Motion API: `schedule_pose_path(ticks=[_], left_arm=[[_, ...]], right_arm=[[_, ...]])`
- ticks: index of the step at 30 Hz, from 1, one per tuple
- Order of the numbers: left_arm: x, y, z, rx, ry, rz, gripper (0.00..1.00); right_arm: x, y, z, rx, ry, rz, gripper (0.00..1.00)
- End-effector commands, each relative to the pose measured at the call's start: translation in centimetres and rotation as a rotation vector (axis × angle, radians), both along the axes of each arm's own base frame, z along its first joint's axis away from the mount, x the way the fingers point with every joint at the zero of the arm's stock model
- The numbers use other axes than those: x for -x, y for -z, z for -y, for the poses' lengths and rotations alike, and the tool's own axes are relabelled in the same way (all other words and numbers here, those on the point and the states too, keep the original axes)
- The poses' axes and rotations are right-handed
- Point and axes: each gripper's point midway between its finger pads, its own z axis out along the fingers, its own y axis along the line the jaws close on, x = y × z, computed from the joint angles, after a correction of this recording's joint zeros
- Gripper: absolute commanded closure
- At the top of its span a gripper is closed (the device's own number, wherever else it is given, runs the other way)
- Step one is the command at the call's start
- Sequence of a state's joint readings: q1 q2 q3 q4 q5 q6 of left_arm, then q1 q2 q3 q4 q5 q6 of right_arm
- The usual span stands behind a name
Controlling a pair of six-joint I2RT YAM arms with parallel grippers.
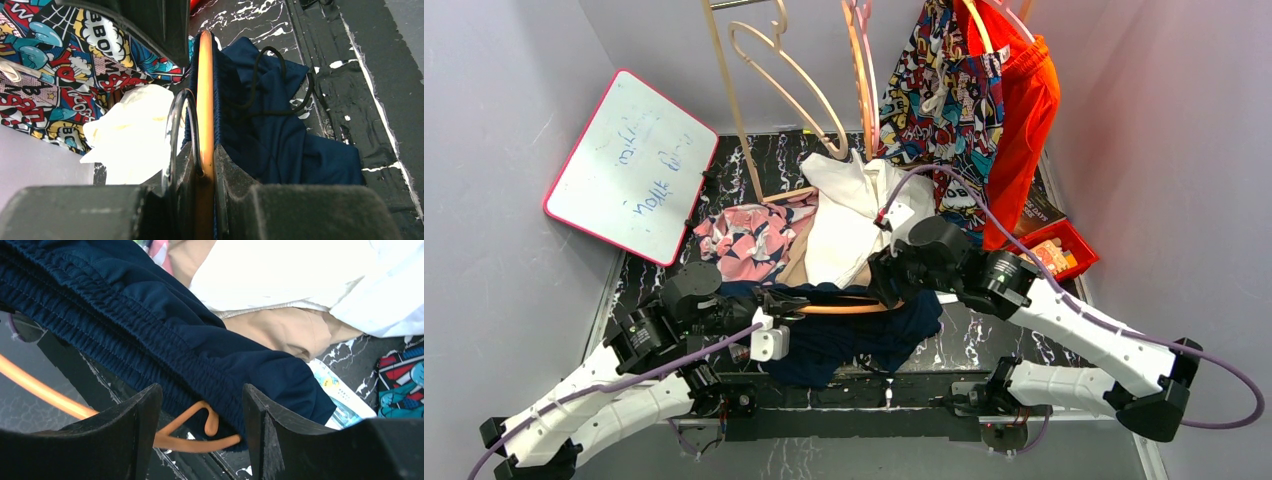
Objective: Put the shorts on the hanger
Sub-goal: Hang the shorts on the hanger.
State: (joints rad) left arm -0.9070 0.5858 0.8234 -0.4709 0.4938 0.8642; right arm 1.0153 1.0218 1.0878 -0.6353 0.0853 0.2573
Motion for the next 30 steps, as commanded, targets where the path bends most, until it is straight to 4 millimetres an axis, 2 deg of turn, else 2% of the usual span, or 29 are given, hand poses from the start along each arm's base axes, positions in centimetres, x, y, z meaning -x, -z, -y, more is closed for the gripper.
schedule_pose_path(ticks=[1,5,10,14,18,24,26,28,29,30], left_arm=[[0.9,-4.1,0.0,0.093,0.053,0.092,1.0],[1.0,-4.3,-0.2,0.096,0.052,0.095,1.0],[0.8,-3.9,-0.5,0.087,0.035,0.1,1.0],[0.9,-4.1,-0.5,0.091,0.037,0.103,1.0],[0.9,-4.3,-0.4,0.094,0.039,0.104,1.0],[0.7,-4.3,-0.6,0.093,0.026,0.109,1.0],[0.6,-4.2,-0.6,0.091,0.022,0.11,1.0],[0.5,-4.1,-0.6,0.089,0.018,0.112,1.0],[0.4,-4.0,-0.6,0.085,0.012,0.115,1.0],[0.0,-3.9,-0.7,0.085,-0.01,0.111,1.0]], right_arm=[[0.0,-1.9,-1.6,-0.02,-0.103,0.043,0.32],[-0.9,-1.0,-1.7,0.023,-0.095,0.063,0.32],[-0.4,-0.2,-1.9,0.053,-0.137,0.035,0.32],[-1.0,1.1,-1.3,0.121,-0.107,0.03,0.33],[-1.9,3.0,-0.6,0.194,-0.052,0.02,0.41],[-1.7,3.8,-0.7,0.189,-0.065,0.0,0.52],[-1.5,4.1,-0.7,0.196,-0.072,-0.013,0.6],[-1.5,4.4,-0.6,0.206,-0.067,-0.017,0.75],[-1.7,4.4,-0.2,0.218,-0.05,-0.015,0.91],[-2.3,4.2,0.4,0.233,-0.005,-0.005,1.0]])
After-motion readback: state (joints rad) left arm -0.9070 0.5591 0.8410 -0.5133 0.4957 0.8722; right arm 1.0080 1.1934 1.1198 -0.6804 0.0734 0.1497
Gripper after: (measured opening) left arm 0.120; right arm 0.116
